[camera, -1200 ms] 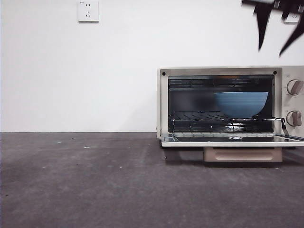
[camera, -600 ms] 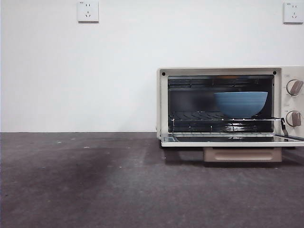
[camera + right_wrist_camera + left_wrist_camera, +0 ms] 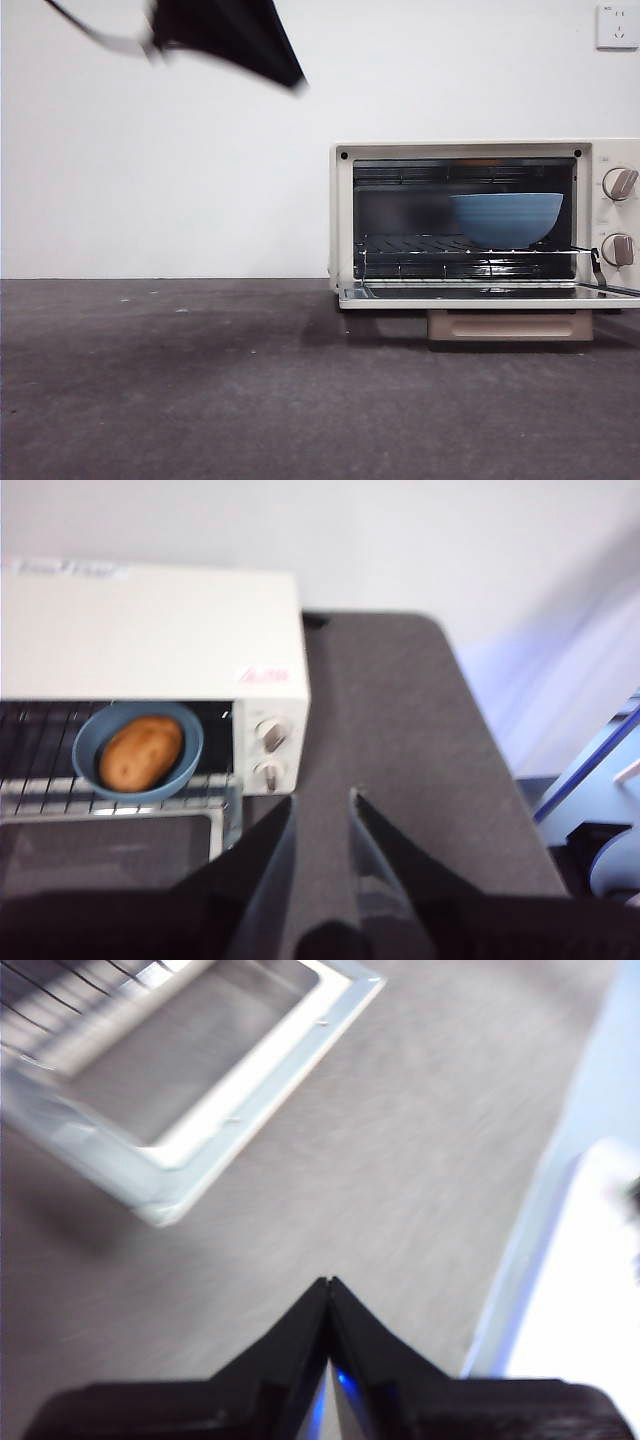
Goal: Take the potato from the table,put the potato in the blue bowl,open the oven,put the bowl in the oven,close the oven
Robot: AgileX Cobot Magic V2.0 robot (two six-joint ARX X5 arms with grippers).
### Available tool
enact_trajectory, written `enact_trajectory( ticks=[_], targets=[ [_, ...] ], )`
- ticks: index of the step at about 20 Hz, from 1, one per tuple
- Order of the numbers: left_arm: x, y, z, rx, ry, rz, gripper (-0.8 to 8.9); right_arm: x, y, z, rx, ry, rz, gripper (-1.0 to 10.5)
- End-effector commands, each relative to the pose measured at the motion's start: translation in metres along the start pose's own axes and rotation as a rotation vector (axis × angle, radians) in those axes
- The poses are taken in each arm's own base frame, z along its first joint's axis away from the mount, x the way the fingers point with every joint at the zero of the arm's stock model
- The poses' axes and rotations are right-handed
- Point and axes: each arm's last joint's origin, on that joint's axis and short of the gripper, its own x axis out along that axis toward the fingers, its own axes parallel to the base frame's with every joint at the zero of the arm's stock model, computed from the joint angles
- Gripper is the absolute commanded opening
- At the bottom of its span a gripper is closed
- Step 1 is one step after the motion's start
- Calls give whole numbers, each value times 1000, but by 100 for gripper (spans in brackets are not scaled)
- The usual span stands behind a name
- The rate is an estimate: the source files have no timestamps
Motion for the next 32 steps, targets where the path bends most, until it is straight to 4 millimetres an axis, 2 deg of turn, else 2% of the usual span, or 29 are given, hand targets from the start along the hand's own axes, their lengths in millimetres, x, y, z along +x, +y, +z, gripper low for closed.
enact_trajectory(
  ticks=[1, 3, 7, 12, 16, 25, 32],
  targets=[
    [29, 39, -5, -218, 32, -118, -8, -15, -5, -4, 7, -42, -9, 49],
    [46, 63, -10, -354, 44, -158, -8, -24, -7, -7, 16, -64, -11, -16],
    [72, 106, -26, -614, 68, -154, -7, -42, -13, -16, 24, -87, -34, -12],
    [92, 133, -43, -757, 95, -147, -7, -56, -17, -28, 29, -64, -36, -12],
    [105, 139, -50, -831, 117, -116, -7, -62, -18, -35, 82, -39, -33, -12],
    [131, 125, -47, -939, 118, -55, -6, -69, -20, -42, 94, -29, -33, -12],
    [152, 123, -55, -1036, 146, -68, -6, -70, -21, -45, 88, -8, -48, -12]
  ],
)
